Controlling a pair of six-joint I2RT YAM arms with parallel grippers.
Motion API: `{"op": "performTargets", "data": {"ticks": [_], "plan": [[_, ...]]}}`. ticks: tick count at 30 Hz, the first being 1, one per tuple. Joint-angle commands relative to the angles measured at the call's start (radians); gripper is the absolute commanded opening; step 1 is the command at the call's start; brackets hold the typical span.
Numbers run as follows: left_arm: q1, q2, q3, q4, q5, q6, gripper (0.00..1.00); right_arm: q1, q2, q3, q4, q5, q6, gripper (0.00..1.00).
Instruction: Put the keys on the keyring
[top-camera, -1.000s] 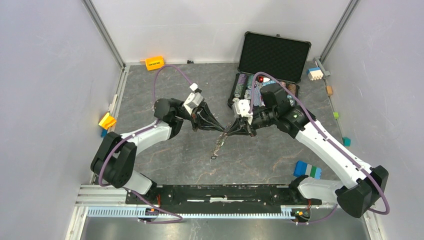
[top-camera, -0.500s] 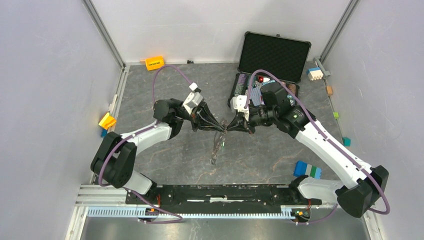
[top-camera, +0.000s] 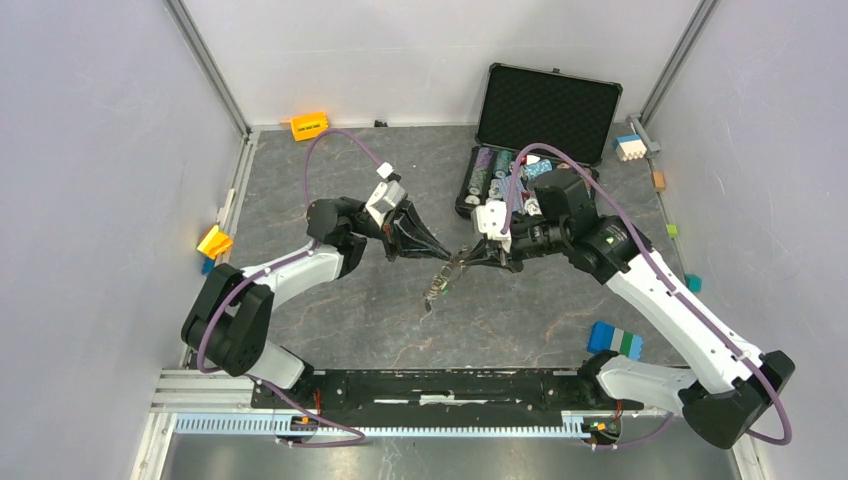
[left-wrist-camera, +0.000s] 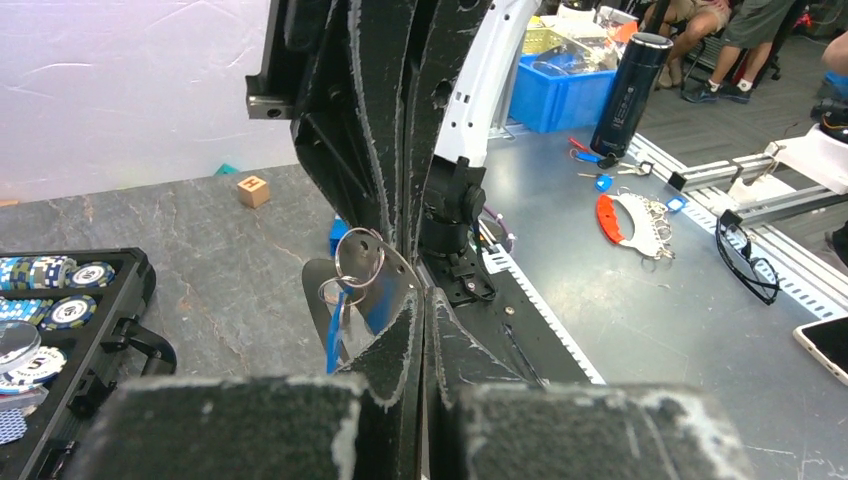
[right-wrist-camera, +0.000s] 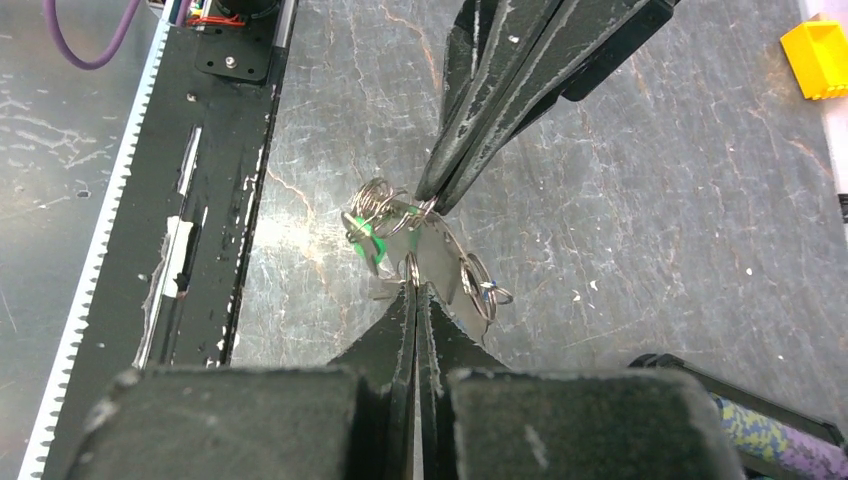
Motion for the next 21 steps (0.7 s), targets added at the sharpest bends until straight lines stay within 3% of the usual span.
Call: {"op": "performTargets", "data": {"ticks": [1,21], "plan": [[0.006,-0.01,0.036,0.018,-0.04,-0.017,0.02,0.002,-0.033,0.055,-0.031,0.022,-0.032,0.0],[0.005,-0.032,0.009,-0.102,-0.08,0.084,0.02,0.002,0.052,0.044,0.081,-0.073,0.121,0.0]]}}
